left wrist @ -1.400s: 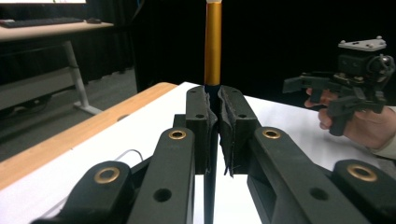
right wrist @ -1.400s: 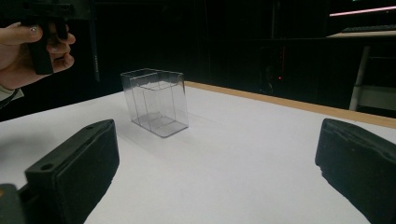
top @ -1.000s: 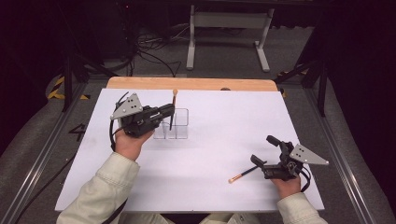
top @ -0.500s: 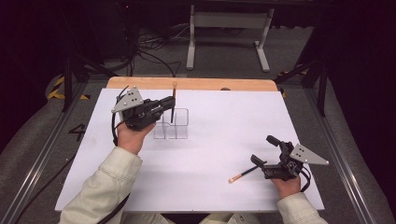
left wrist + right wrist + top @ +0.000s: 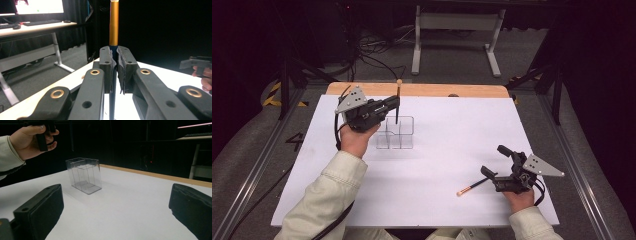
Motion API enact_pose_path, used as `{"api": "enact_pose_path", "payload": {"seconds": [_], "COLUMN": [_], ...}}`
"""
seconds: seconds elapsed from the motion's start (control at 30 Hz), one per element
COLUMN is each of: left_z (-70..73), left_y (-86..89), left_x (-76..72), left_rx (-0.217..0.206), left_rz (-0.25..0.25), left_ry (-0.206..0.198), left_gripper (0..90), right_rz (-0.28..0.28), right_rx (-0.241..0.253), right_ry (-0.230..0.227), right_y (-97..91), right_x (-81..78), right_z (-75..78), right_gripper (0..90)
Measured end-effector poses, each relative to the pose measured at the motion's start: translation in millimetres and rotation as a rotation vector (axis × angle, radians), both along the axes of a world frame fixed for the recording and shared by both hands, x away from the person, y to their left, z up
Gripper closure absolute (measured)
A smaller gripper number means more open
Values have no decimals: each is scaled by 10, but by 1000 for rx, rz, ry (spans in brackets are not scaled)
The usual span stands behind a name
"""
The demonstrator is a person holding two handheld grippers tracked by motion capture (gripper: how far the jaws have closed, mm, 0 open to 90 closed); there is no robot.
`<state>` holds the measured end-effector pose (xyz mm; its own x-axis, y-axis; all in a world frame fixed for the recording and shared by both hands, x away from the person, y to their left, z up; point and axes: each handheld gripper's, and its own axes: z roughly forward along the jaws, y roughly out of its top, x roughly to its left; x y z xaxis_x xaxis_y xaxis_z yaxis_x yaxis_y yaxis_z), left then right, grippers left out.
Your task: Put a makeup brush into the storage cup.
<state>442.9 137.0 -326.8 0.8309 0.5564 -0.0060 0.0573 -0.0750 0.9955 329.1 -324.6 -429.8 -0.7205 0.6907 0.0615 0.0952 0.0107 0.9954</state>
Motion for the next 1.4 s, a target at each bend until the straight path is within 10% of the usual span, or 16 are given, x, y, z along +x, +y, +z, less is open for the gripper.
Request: {"api": "enact_pose_path", "payload": {"seconds": [0.63,1.4], "left_z": [-63,-483], "left_y": [12,119], "left_x": [177,284], "left_rx": [-6,-45], "left_rz": [52,74], "left_ry": [-2,62], "left_gripper": [827,825], "right_rz": [3,7], "right_rx": [2,3], "right_ry": [-1,0], "right_y": [-5,-3], "right_x": [-2,-1], "right_z": [-2,-1], "right_gripper": [1,1]}}
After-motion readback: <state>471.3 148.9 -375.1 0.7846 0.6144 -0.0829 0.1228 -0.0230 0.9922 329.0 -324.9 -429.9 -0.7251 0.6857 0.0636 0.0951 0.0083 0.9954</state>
